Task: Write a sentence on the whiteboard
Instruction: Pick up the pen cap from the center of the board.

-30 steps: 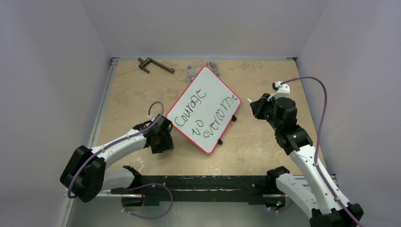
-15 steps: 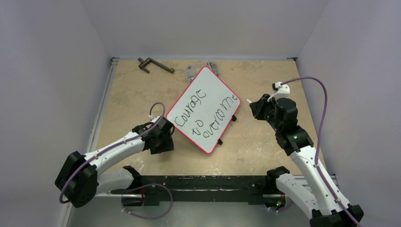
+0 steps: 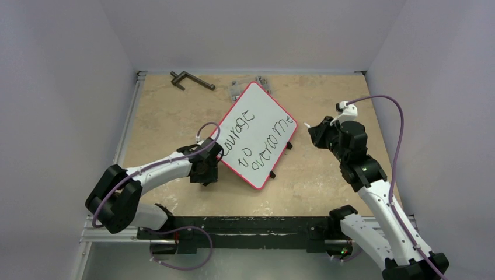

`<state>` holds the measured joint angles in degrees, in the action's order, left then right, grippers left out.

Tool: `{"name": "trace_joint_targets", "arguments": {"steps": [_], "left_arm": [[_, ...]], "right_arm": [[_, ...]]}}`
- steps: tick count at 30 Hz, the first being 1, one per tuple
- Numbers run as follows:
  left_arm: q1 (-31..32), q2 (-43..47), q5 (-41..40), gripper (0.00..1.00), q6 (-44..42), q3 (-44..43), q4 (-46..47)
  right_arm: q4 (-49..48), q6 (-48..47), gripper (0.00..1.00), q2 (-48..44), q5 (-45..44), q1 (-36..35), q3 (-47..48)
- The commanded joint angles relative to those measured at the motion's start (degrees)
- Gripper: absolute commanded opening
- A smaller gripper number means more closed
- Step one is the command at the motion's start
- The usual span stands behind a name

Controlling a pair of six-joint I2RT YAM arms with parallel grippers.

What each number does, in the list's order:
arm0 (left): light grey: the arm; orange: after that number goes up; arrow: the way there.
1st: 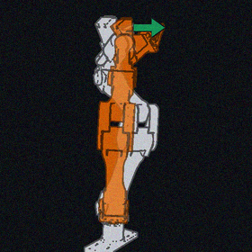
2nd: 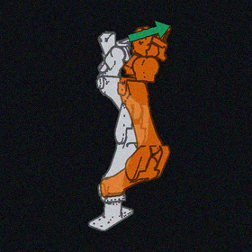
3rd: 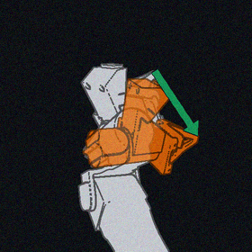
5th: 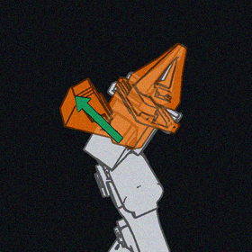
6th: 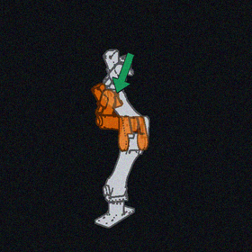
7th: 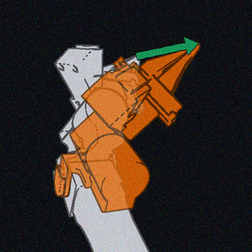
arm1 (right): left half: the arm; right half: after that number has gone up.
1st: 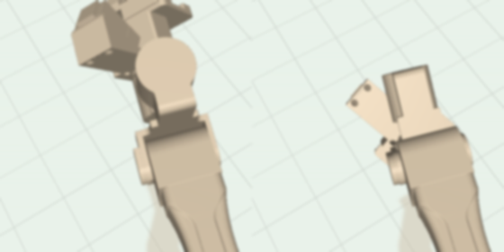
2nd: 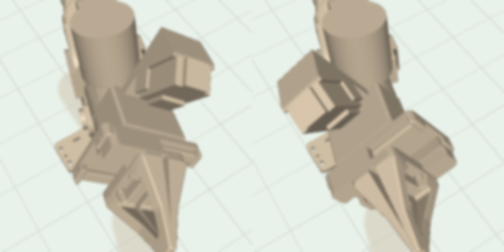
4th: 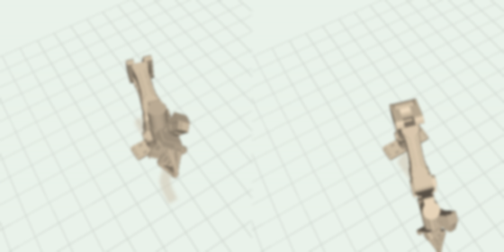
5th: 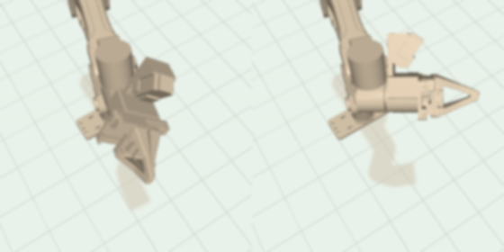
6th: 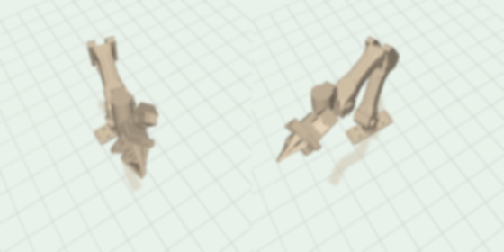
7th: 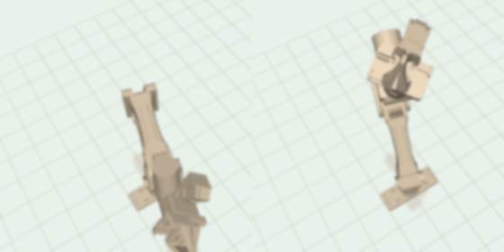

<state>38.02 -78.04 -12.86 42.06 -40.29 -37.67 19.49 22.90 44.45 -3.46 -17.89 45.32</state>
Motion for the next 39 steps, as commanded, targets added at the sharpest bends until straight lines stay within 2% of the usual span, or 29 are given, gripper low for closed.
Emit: {"name": "trace_joint_targets", "arguments": {"steps": [1, 5, 9, 19, 22, 26, 31, 33, 39], "left_arm": [[0.04, 0.39, 3.48, 0.50, -1.63, 0.37, 5.87], [0.28, 1.70, 6.79, 0.37, 1.31, 2.23, 7.76], [0.63, 2.33, 6.71, 0.31, 4.32, 4.08, 6.59], [1.51, 3.68, 6.12, 0.29, 6.66, 6.52, 5.35], [1.59, 4.12, 5.58, 0.20, 6.84, 7.49, 5.39], [1.54, 3.84, 5.39, 0.01, 6.62, 8.50, 5.88], [1.58, 7.42, 6.18, 0.00, 5.26, 9.02, 5.18], [1.59, 10.36, 6.19, 0.00, 4.51, 8.19, 2.02], [1.55, 22.05, 4.91, 0.00, -0.69, 3.85, -7.66]], "right_arm": [[-0.60, -0.55, 0.00, -1.08, -0.30, -0.13, 0.75], [-1.17, -0.38, 0.00, -0.43, -0.16, -0.08, 0.40], [-1.65, -0.30, 0.00, 0.00, -0.01, -0.12, 0.23], [-1.97, -0.26, 0.00, 0.89, 0.39, -0.12, 0.44], [-2.39, -0.08, 0.00, 1.35, 0.84, -0.13, 0.34], [-2.77, 0.14, 0.00, 1.87, 1.54, -0.13, 0.38], [-2.68, 0.06, 0.00, 2.09, 2.26, -0.11, 0.82], [-3.13, -0.36, 0.00, 2.13, 3.97, -0.13, 0.89], [-5.79, -2.22, 0.00, 2.78, 15.27, -0.15, 1.39]]}}
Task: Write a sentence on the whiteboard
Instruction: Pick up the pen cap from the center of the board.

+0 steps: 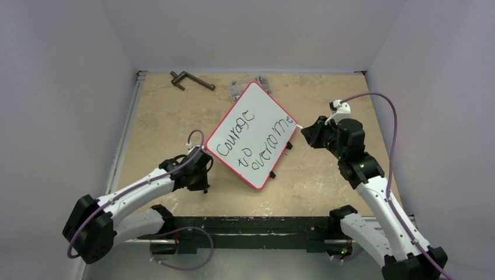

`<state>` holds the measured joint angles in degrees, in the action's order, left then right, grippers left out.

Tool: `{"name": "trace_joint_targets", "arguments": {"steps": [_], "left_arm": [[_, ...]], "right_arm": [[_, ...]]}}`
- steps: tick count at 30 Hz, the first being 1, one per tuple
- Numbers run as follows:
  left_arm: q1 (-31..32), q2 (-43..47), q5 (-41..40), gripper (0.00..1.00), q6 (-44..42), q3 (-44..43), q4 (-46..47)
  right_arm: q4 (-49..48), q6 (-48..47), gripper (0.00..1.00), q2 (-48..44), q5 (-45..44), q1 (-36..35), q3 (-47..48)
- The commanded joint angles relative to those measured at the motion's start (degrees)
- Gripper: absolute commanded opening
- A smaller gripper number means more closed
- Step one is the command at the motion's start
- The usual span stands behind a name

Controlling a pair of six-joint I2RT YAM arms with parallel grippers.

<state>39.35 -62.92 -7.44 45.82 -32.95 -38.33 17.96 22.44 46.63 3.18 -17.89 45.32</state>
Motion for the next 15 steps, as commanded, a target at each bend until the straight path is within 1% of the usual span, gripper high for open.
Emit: {"name": "trace_joint_targets", "arguments": {"steps": [1, 4, 7, 13, 15], "left_arm": [[0.20, 8.94, 0.56, 0.00, -5.52, -3.87, -6.87], [0.24, 13.70, 3.35, 0.00, -8.05, -5.90, -7.32], [0.23, 16.32, 4.66, 0.00, -10.89, -9.42, -9.66], [0.20, 16.03, 6.77, 0.00, -20.42, -21.32, -17.23], [0.23, 15.62, 8.29, 0.00, -24.94, -24.42, -17.86]], "right_arm": [[-4.81, -1.87, 0.00, 0.83, 10.95, -0.13, 1.54], [-5.96, -2.04, 0.00, 1.48, 17.36, -0.21, 2.10], [-6.58, -2.32, 0.00, 1.85, 23.17, -0.17, 2.86], [-8.33, -2.41, 0.00, 2.22, 32.06, -0.18, 3.80], [-9.58, -1.74, 0.00, 2.24, 34.62, -0.21, 3.76]]}}
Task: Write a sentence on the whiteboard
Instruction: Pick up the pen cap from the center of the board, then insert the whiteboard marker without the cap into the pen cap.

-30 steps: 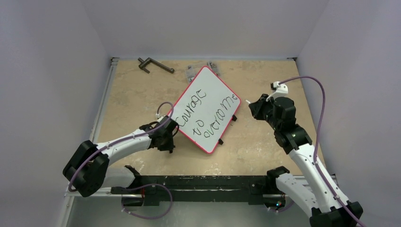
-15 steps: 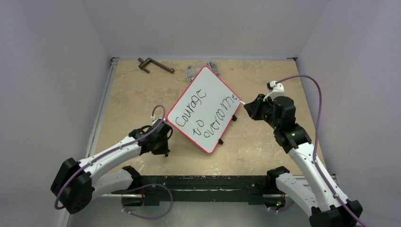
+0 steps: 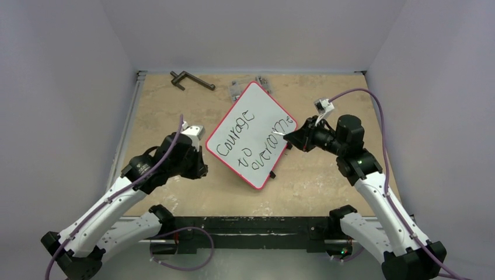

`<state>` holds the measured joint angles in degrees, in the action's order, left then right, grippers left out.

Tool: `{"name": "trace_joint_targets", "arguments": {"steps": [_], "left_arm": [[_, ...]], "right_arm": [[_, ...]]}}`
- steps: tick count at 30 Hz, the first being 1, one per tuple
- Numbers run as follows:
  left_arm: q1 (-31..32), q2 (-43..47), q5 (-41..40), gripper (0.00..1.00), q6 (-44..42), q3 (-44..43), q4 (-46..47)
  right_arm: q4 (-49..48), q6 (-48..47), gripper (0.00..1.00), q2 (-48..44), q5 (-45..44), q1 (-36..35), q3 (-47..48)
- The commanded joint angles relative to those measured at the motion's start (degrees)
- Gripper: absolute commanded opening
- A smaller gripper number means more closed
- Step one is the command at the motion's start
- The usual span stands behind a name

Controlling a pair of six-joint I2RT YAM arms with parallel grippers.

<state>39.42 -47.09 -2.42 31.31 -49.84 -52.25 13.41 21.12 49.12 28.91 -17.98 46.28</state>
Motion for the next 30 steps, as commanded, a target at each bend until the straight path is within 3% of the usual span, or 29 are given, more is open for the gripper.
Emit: {"name": "trace_joint_targets", "arguments": {"steps": [1, 5, 9, 15, 24, 30], "left_arm": [[0.13, -0.57, 3.98, 0.00, -12.59, -8.88, -3.99], [0.15, -2.00, 6.16, 0.00, -21.88, -11.64, -0.93], [0.13, -1.46, 16.67, 0.00, -30.90, -10.14, 6.06], [0.14, -4.64, 22.20, 0.00, -43.23, -12.88, 10.22], [0.75, -13.02, 31.44, 0.00, -58.46, -16.69, 9.88], [0.83, -15.50, 34.55, 0.00, -64.09, -17.14, 10.08]], "right_arm": [[-6.00, 0.27, 0.00, -0.26, 10.28, -0.11, 2.51], [-10.69, 3.30, 0.00, -0.64, 15.92, -0.05, 0.69], [-12.02, 4.17, 0.00, -1.37, 18.76, -0.12, -0.11], [-15.16, 5.98, 0.00, -1.84, 24.36, -1.32, -0.99], [-13.53, 3.22, 0.00, -0.14, 23.52, -7.77, 0.26], [-10.14, 0.31, 0.00, 3.96, 19.73, -13.55, 2.51]]}}
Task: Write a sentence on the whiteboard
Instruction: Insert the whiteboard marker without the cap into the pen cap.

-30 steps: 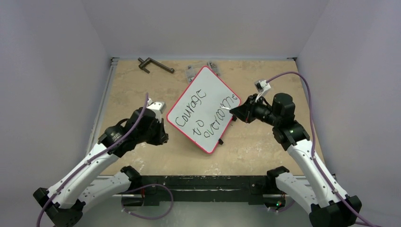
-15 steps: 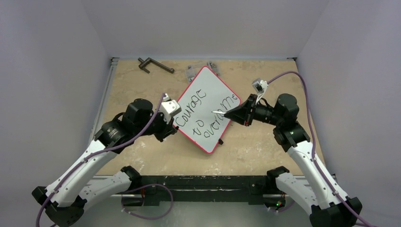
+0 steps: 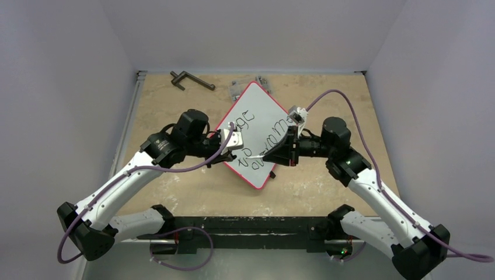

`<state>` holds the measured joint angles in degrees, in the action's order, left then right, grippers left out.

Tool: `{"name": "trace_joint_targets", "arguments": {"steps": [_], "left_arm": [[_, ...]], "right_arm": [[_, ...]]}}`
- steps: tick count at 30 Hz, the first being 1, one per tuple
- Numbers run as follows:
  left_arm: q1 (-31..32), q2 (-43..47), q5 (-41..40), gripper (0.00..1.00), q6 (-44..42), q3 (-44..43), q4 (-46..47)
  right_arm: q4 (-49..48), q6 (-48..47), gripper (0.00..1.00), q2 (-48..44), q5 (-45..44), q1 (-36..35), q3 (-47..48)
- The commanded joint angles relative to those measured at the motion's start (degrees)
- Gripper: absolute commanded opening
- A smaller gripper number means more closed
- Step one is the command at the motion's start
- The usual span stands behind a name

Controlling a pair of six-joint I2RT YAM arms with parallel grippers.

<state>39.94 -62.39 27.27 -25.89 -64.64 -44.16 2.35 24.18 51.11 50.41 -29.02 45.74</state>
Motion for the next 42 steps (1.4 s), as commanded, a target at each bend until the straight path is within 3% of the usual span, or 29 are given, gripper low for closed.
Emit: {"name": "trace_joint_targets", "arguments": {"steps": [1, 17, 42], "left_arm": [[0.31, -0.05, 5.01, 0.00, -7.31, -1.81, 2.53], [0.49, 1.41, 5.66, 0.00, -7.25, 2.29, 6.33], [0.66, 1.72, 6.13, 0.00, -6.54, 2.94, 5.72]], "right_arm": [[0.93, -2.88, 0.00, 2.50, -1.89, -2.79, 3.17], [-0.66, -2.79, 0.00, 8.76, -3.58, -5.97, 4.27], [-4.42, -0.82, 0.00, 8.28, -7.70, -6.13, 3.34]]}}
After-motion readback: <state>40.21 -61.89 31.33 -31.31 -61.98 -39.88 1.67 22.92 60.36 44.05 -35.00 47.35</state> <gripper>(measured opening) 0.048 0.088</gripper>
